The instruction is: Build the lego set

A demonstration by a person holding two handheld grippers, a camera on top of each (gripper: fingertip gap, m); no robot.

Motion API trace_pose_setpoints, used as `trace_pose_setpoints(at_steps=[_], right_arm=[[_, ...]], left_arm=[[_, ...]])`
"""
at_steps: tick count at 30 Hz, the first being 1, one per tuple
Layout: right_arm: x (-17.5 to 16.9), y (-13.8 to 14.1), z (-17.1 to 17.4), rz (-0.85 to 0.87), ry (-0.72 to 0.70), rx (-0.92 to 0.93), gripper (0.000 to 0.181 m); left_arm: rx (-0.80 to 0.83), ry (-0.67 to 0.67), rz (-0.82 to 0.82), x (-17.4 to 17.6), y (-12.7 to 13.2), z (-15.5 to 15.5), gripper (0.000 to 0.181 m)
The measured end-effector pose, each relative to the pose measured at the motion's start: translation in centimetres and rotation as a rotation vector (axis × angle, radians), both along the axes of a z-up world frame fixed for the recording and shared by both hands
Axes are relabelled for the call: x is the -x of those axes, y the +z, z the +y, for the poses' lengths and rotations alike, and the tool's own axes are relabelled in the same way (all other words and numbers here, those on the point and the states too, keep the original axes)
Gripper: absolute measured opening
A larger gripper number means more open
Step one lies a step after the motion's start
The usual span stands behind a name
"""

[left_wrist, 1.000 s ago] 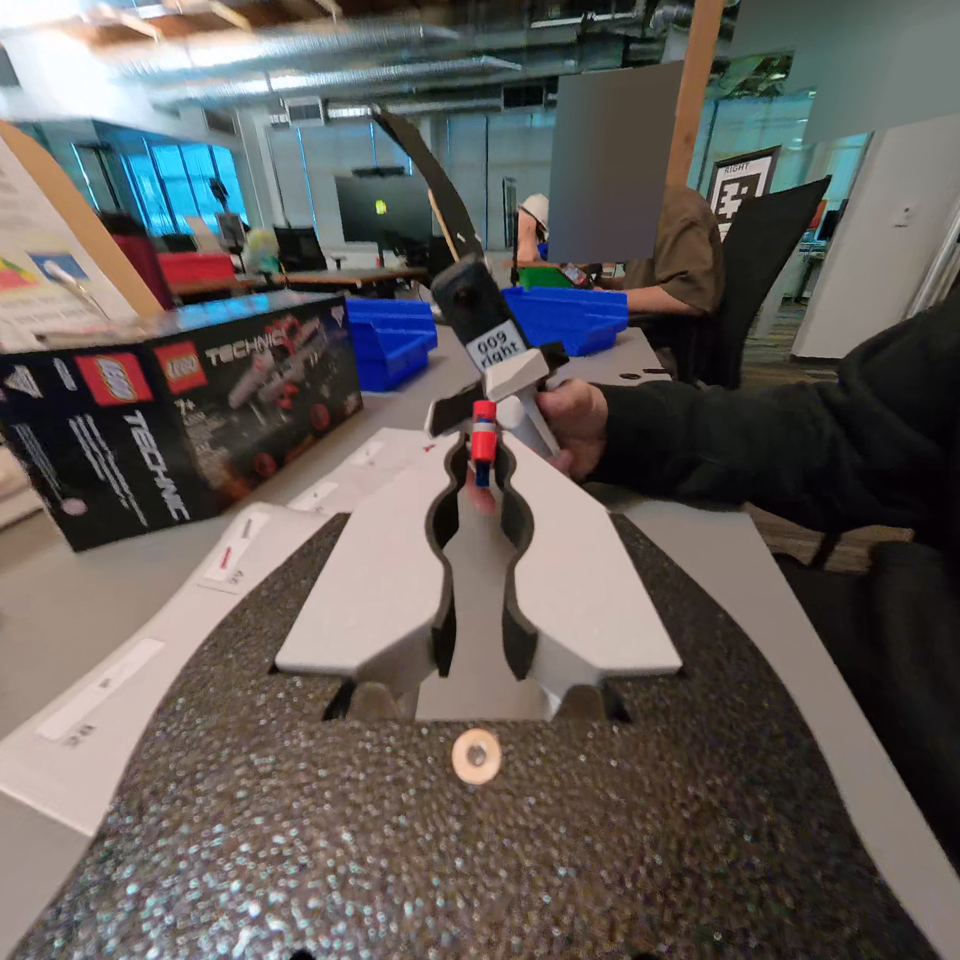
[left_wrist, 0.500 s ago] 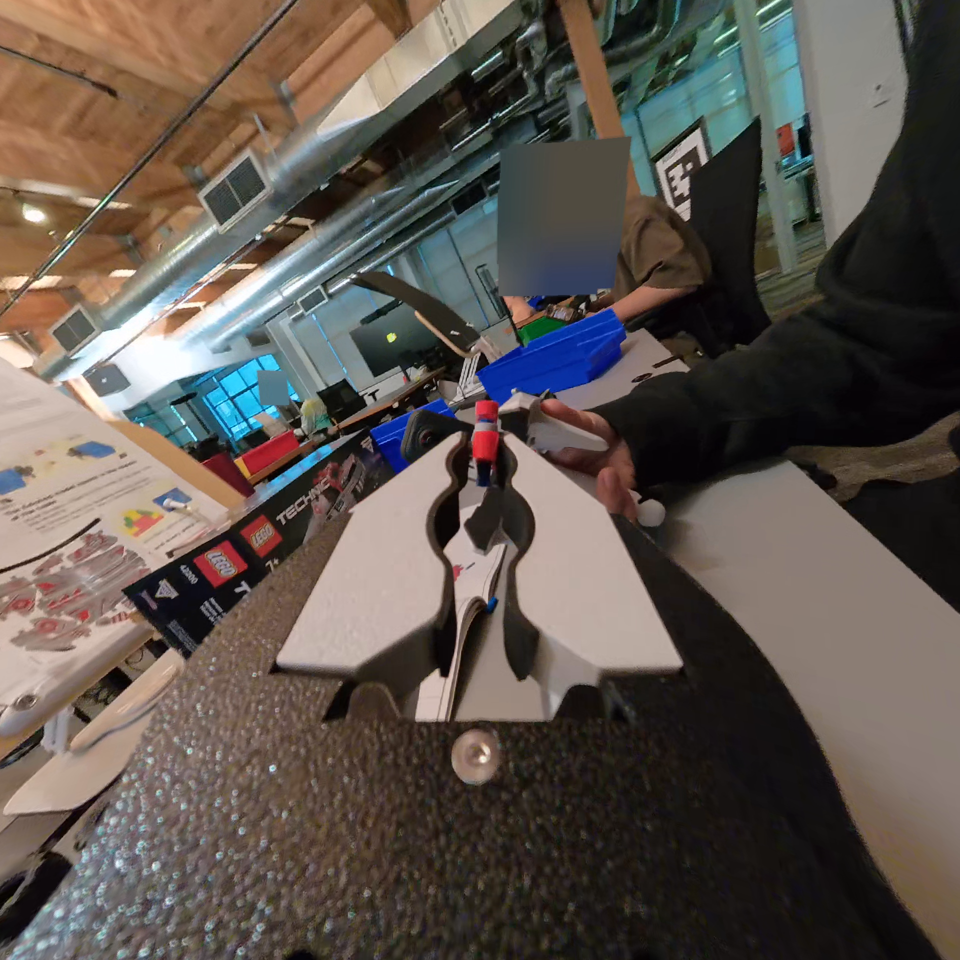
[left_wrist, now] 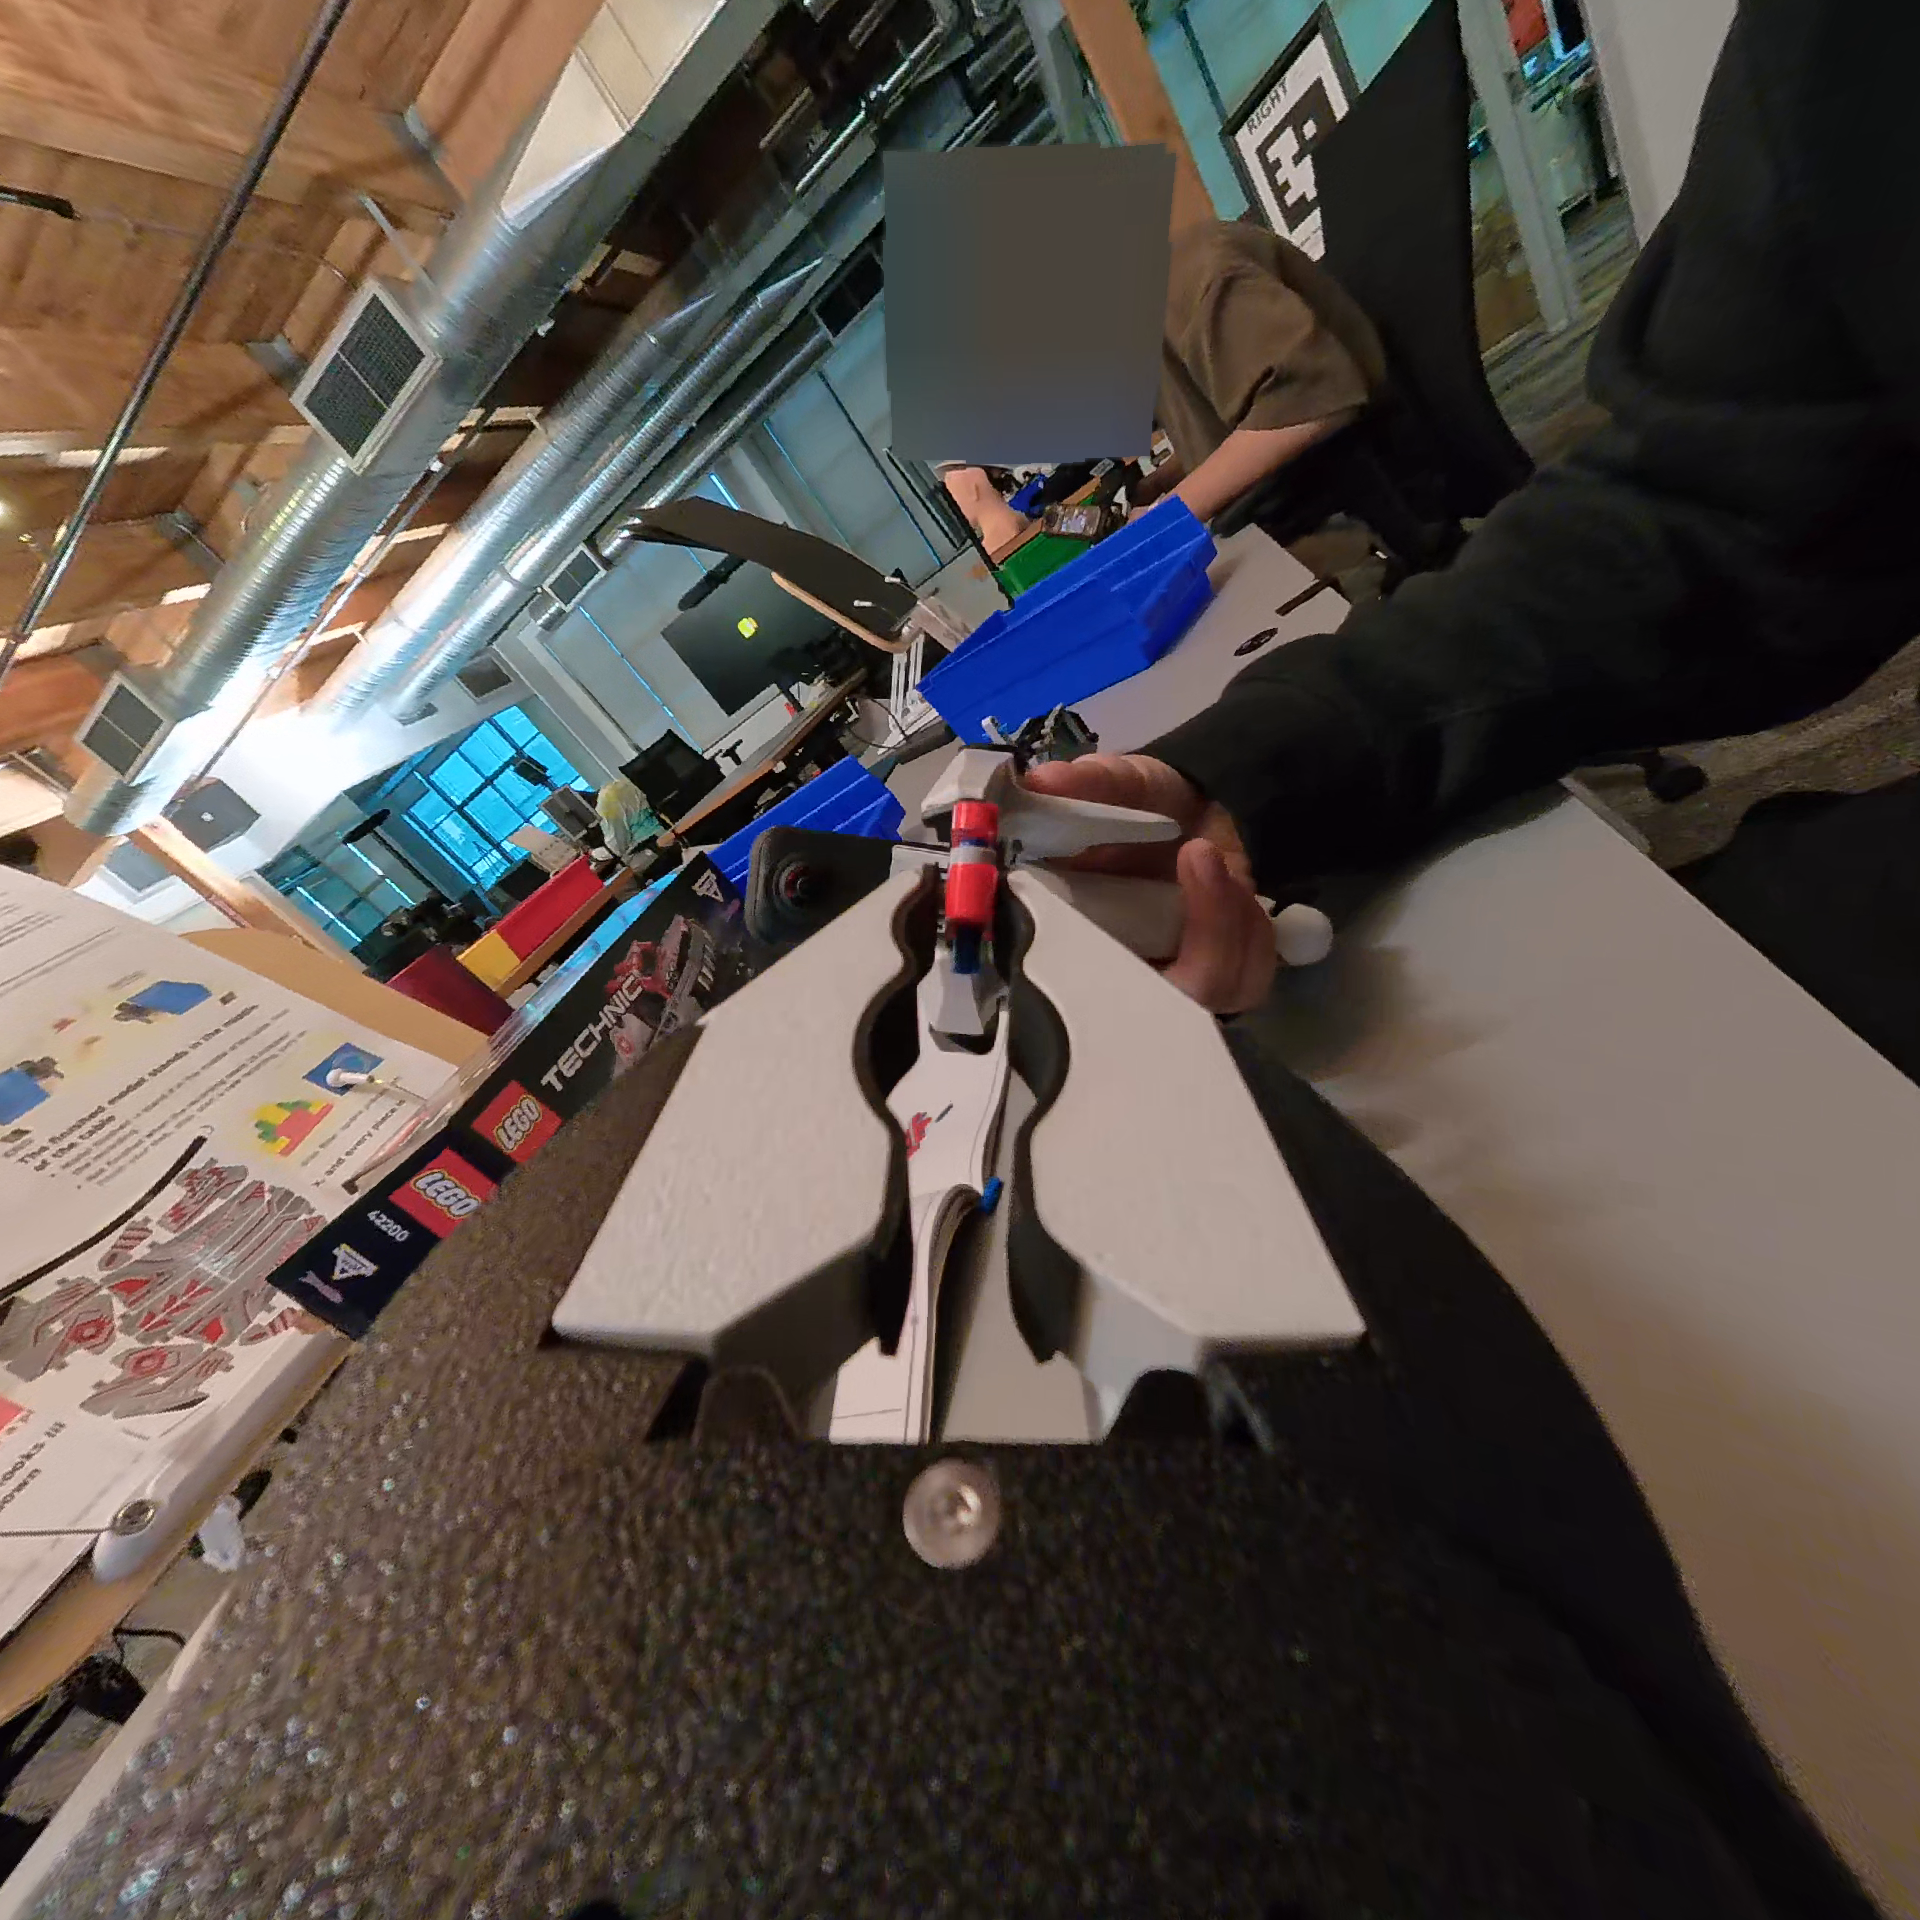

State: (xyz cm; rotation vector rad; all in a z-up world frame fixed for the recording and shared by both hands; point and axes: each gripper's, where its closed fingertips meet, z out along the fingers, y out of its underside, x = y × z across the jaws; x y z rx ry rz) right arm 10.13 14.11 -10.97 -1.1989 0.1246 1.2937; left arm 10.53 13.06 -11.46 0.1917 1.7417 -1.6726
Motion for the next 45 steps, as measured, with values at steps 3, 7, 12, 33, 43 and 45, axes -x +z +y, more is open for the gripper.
trace_pose_setpoints(at_steps=[3,7,12,33,43,45], right_arm=[[-0.2,0.0,0.0,-0.090,-0.058,-0.016,0.022],[-1.7,0.7,-0.2,-0.321,-0.280,-0.082,0.022],[-3.4,0.2,-1.0,-0.835,-0.597,-0.121,0.022],[-1.4,-2.9,0.4,-1.201,-0.587,-0.118,0.022],[-1.9,-3.8,0.1,-1.211,-0.568,-0.079,0.022],[-1.9,-3.8,-0.1,-1.185,-0.550,-0.075,0.020]], left_arm=[[0.021,0.037,0.008,-0.5,0.2,0.3,0.011],[0.060,0.122,0.059,-1.8,0.2,1.4,0.027],[0.088,0.079,0.365,-2.5,-0.9,2.5,0.035],[-0.045,0.013,0.447,-1.4,-3.4,1.7,0.018],[-0.060,0.017,0.467,-1.7,-4.1,2.0,0.016],[-0.044,0.012,0.474,-1.7,-4.0,2.2,0.016]])
